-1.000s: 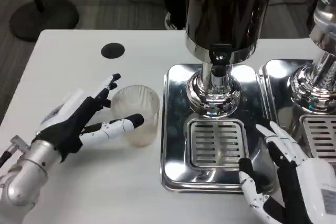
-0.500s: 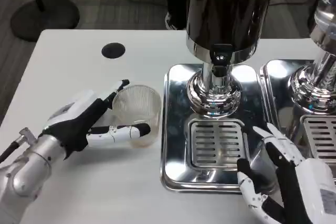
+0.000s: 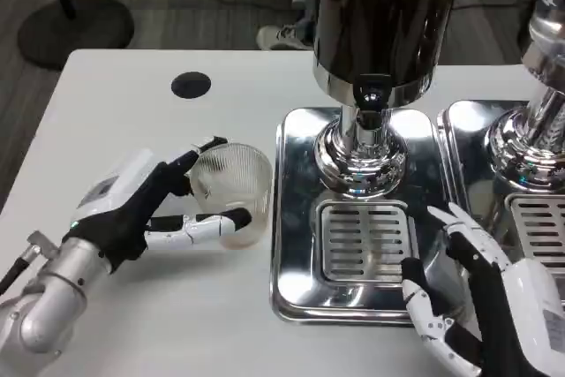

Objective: Grasp the cup under the faucet to collect the drink, then remove the cup.

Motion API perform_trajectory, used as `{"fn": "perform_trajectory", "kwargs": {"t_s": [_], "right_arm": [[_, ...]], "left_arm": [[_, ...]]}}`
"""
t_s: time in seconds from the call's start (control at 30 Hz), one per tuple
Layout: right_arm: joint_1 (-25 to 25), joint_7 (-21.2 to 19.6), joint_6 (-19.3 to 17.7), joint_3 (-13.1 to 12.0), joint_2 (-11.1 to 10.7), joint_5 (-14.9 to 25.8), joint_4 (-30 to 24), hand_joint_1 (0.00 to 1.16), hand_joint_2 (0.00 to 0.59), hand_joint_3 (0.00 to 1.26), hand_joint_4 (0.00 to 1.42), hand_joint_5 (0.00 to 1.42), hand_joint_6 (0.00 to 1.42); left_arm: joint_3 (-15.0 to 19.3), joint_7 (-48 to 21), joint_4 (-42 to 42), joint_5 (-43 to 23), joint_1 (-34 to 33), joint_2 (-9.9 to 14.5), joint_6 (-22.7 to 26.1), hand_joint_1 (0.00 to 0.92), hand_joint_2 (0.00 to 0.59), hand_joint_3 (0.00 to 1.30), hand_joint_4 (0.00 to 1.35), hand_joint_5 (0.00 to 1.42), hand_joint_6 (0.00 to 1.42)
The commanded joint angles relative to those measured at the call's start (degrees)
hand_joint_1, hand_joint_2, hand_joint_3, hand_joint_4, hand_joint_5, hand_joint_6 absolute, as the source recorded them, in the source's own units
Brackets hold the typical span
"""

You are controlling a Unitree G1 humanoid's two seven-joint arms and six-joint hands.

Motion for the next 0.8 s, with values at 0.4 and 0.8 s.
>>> {"fn": "perform_trajectory", "kwargs": {"t_s": [0.4,0.8], "right_arm": [[-0.08,1.66,-1.82,-1.93,0.66,3.57,0.65,0.42,0.435,0.29,0.17,0.22,0.40],[-0.34,2.18,-2.75,-2.31,0.94,4.14,1.16,0.42,0.435,0.29,0.19,0.22,0.40]], "left_arm": [[0.19,3.08,9.51,-0.77,-3.14,-1.35,-6.90,0.309,0.122,0.26,0.38,0.56,0.56],[1.07,7.93,10.17,-0.60,-2.89,-1.63,-8.53,0.293,0.173,0.36,0.52,0.73,0.79]]}}
